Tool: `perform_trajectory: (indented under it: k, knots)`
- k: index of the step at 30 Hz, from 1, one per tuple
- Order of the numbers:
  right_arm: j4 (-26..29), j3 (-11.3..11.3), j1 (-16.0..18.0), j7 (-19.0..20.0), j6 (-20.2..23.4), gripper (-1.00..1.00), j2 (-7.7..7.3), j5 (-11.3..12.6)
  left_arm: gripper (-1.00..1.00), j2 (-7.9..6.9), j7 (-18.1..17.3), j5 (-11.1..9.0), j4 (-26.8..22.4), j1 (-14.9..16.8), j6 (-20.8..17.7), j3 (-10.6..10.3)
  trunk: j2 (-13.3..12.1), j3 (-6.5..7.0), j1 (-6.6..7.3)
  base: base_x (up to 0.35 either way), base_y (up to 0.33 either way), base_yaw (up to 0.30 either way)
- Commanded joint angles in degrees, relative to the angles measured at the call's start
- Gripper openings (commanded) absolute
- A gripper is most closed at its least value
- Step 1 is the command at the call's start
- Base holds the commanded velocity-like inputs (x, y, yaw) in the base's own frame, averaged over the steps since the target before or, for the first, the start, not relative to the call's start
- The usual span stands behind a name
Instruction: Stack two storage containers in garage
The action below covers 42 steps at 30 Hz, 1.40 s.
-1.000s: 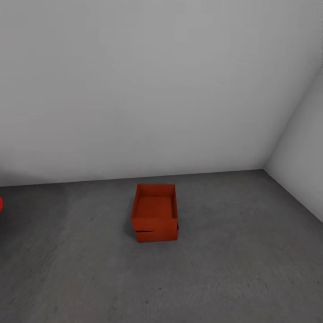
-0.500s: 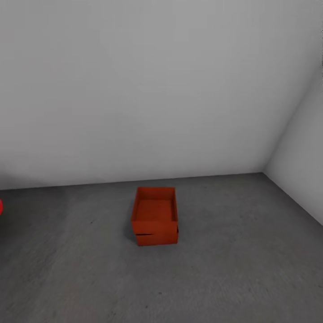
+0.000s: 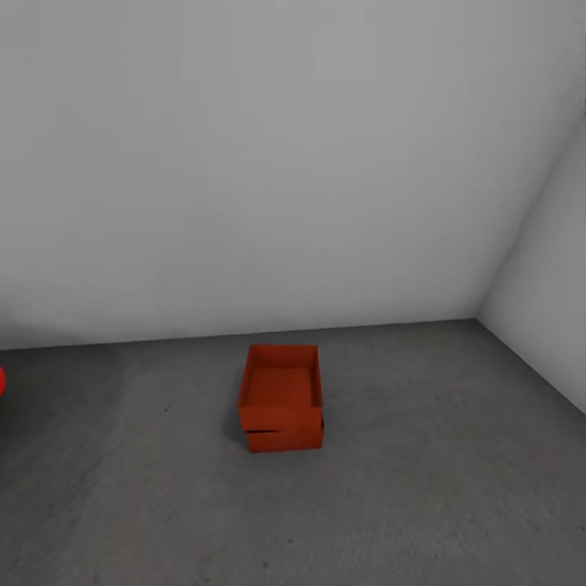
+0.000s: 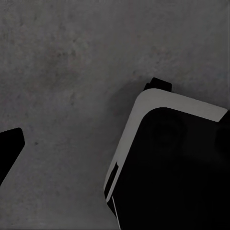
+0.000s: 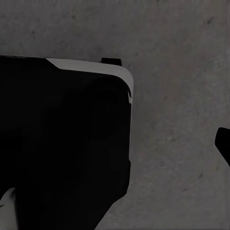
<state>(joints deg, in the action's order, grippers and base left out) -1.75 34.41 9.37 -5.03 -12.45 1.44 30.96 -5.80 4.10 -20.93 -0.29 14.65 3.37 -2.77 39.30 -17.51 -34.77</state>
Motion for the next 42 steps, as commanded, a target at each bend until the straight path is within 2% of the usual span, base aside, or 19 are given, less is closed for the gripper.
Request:
perform_trajectory:
  k: [1, 42]
  knots:
    - [-0.2, 0.5, 0.1, 0.0, -0.3, 1.0, 0.05, 0.4, 1.0, 0.0, 0.1, -0.3, 0.0, 0.0, 0.1, -0.3, 0.1, 0.03, -0.01, 0.0, 0.0, 0.0]
    - [-0.2, 0.5, 0.0, 0.1, -0.2, 1.0, 0.05, 0.2, 1.0, 0.0, 0.1, -0.3, 0.0, 0.0, 0.1, -0.3, 0.1, 3.89, -0.01, 0.0, 0.0, 0.0]
